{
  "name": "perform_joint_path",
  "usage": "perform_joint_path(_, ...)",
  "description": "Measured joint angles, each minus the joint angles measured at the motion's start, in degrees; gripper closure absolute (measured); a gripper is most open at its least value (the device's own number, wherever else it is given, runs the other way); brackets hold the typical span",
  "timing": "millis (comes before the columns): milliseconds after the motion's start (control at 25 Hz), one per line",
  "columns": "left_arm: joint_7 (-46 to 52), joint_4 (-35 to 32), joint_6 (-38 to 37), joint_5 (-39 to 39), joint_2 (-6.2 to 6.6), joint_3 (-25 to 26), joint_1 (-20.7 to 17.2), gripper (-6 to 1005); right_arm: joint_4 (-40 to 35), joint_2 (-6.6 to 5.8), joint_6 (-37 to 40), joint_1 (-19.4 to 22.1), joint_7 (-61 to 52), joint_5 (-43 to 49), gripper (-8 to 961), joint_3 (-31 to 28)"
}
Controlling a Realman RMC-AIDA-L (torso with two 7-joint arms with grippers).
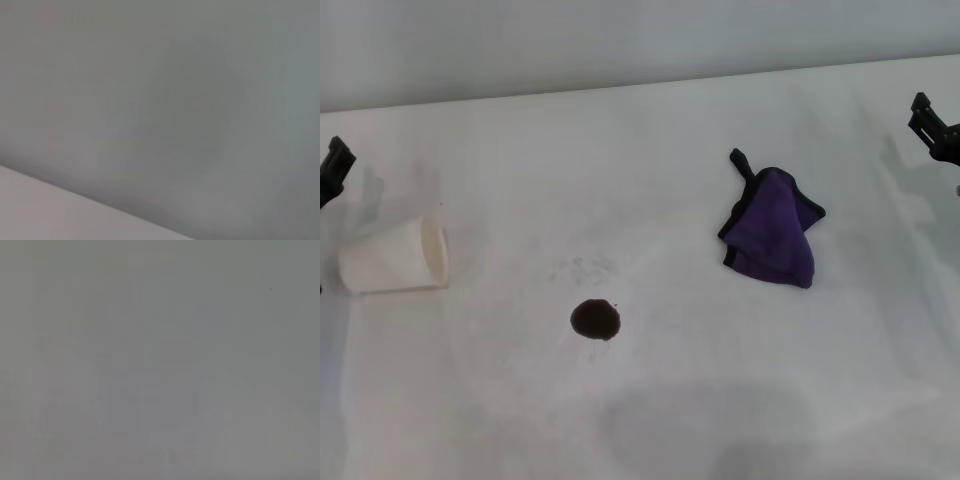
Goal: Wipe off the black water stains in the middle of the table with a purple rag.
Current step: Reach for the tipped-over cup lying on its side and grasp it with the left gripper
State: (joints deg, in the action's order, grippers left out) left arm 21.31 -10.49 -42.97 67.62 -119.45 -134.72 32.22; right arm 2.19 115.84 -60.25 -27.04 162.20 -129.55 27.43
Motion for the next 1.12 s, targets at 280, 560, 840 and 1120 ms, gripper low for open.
perform_joint_path(280,0.1,-1.3,-0.5,0.2,-0.08,0.2,-2.0,122,0.0,-0.06,0.1,0.3,0.0,0.0,84,0.0)
perform_joint_path(560,0.1,-1.8,-1.6,0.2,-0.08,0.2,-2.9,121,-0.1,-0.16,0.1,0.6,0.1,0.0,84,0.1)
perform_joint_path(840,0.7,-2.1,-2.1,0.0,-0.12,-0.2,-2.8,121,-0.6,-0.26,0.5,0.8,0.1,0.0,84,0.1)
perform_joint_path(1120,0.9,-4.0,-3.0,-0.5,0.53,-0.3,-1.0,123,-1.7,-0.41,1.7,0.9,0.1,0.0,85,0.0)
